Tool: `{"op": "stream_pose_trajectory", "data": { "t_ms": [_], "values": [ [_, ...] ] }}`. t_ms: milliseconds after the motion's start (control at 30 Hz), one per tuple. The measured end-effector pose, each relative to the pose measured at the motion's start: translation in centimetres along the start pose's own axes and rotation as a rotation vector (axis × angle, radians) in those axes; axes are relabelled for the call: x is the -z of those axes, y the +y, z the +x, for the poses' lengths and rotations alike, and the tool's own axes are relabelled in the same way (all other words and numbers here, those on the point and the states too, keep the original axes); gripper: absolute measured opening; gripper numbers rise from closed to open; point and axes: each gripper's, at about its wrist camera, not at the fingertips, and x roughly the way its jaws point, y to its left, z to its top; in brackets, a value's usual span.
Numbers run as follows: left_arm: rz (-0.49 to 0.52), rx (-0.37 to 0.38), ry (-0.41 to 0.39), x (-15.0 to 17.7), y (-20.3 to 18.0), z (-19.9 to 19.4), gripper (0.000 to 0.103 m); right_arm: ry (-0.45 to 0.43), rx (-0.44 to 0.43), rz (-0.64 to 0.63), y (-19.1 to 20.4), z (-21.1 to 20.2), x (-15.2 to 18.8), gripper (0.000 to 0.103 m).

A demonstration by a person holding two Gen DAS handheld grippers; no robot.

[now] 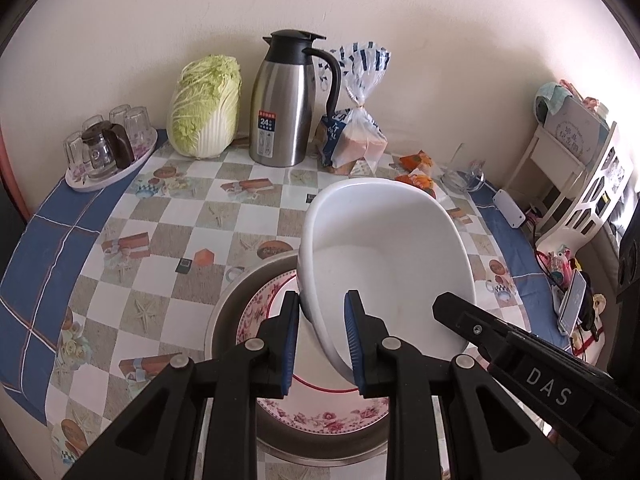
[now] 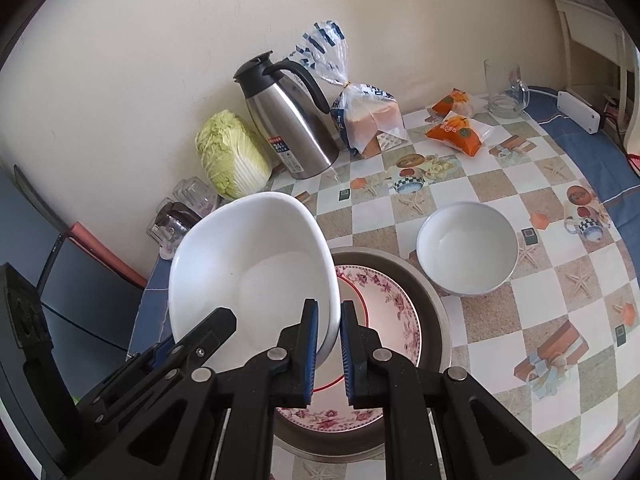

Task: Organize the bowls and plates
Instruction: 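Lower the white square bowl into the red-rimmed bowl with both tools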

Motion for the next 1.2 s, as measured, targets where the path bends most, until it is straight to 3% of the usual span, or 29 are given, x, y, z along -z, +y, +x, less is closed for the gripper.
{"op": "stream_pose_trajectory", "data": {
  "t_ms": [600,1200],
  "values": [
    [-0.034,-0.008,0.094,0.6,1.0,2.2,0.024,0.086,0.026,-0.005,-0.2,2.4,0.7,0.014],
    [-0.055,-0.014,0.158,0.9,1.4,3.6,0.024,0.117,0.039,0.002,-0.4,3.2,1.0,0.015]
  ]
}}
